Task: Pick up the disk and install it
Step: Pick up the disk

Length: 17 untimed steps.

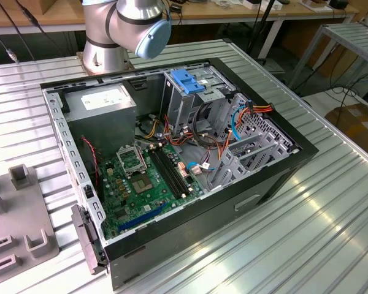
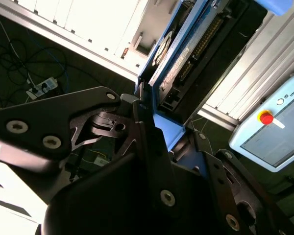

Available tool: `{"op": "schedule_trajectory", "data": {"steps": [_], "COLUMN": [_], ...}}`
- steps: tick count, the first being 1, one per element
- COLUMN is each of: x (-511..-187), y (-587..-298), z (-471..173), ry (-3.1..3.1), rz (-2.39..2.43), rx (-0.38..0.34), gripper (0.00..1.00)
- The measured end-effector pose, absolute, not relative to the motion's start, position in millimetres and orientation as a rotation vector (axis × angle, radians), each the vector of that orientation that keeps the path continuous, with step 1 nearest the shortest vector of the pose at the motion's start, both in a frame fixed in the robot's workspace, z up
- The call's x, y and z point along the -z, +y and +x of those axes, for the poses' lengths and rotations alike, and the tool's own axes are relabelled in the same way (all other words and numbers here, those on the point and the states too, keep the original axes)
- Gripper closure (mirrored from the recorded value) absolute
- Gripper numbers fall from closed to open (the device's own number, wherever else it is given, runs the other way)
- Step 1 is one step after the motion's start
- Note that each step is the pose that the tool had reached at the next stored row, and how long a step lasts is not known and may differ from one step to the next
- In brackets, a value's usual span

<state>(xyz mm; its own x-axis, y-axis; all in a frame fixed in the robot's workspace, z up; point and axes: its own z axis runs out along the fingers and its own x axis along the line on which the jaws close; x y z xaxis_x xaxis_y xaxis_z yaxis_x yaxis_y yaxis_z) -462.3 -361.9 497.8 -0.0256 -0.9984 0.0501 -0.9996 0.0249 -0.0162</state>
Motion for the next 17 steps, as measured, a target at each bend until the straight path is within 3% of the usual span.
{"op": "schedule_trajectory", "data": {"steps": [17], "x": [-497.8], "y": [-361.8], "z": [-453.4], "ry": [-2.231], "rz": [2.175], "rx": [-0.073], "gripper": [0.63]}}
